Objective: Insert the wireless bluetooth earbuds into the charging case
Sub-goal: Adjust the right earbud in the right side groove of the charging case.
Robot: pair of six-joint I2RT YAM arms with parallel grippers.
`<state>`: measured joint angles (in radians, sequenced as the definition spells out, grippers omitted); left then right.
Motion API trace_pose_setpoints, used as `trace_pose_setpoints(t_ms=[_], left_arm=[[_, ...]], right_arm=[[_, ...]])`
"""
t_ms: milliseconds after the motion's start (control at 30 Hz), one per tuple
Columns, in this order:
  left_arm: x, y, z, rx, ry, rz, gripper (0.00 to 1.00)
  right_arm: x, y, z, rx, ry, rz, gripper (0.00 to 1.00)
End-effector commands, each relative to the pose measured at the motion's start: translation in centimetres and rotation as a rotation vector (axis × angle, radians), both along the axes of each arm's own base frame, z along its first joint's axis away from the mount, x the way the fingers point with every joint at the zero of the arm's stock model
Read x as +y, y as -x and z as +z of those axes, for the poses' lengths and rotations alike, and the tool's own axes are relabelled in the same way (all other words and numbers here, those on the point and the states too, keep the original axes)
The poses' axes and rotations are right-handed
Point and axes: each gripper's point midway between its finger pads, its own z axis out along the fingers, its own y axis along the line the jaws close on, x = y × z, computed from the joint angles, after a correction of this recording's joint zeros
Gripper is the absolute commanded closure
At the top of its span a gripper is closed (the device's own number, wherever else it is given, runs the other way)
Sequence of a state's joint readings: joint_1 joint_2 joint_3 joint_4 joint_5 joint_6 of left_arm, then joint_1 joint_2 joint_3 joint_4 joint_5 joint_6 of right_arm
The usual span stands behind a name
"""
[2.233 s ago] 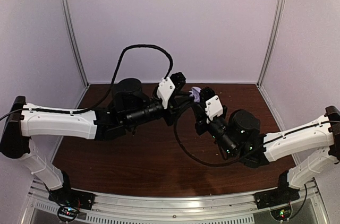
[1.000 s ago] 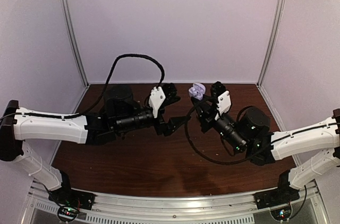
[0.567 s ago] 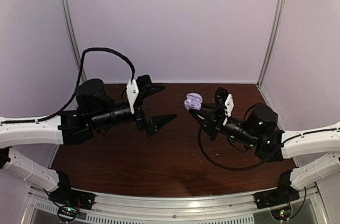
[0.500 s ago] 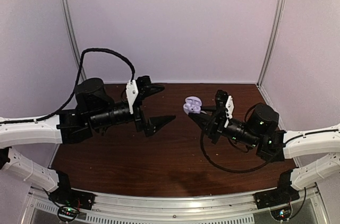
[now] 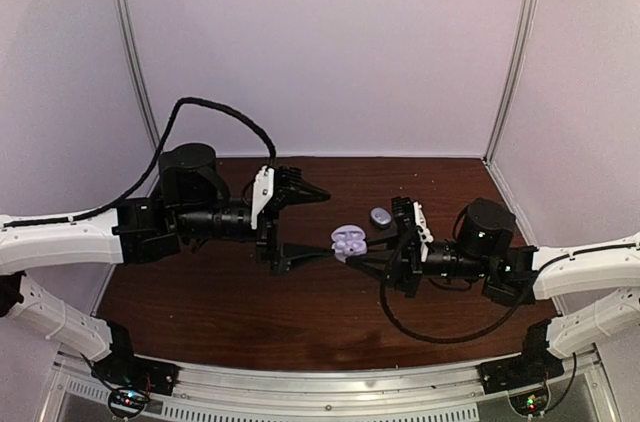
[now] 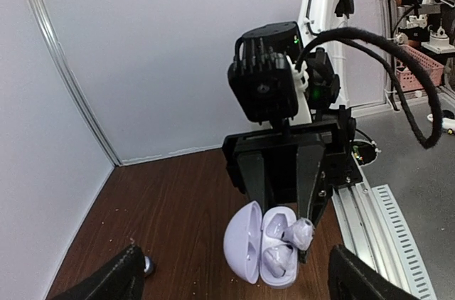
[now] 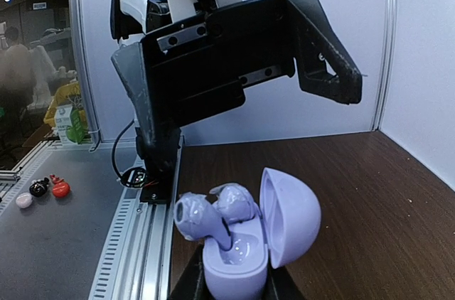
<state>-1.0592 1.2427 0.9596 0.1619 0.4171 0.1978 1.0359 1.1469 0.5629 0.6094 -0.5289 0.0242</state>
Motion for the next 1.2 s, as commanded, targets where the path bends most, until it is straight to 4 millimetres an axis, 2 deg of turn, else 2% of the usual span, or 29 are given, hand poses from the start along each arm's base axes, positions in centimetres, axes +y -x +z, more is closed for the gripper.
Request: trace_pose_setpoints(t_ms=[0, 700, 1167], left_arm=[[-0.7, 0.9, 1.0, -0.013, 0.014, -0.086, 0.11], [-3.4, -1.0, -0.2, 0.042, 0.009, -0.058, 0.18], [-3.9, -1.9, -1.4, 0.086, -0.006, -0.035, 0.23]], right_arm=[[0.1, 0.6, 0.5, 0.026, -0.016, 0.048, 1.00], [-0.2, 0.7, -0.2, 0.021, -0.003, 0.039, 1.00], [-0.1, 0.6, -0.4, 0.000, 0.021, 0.040, 1.00]])
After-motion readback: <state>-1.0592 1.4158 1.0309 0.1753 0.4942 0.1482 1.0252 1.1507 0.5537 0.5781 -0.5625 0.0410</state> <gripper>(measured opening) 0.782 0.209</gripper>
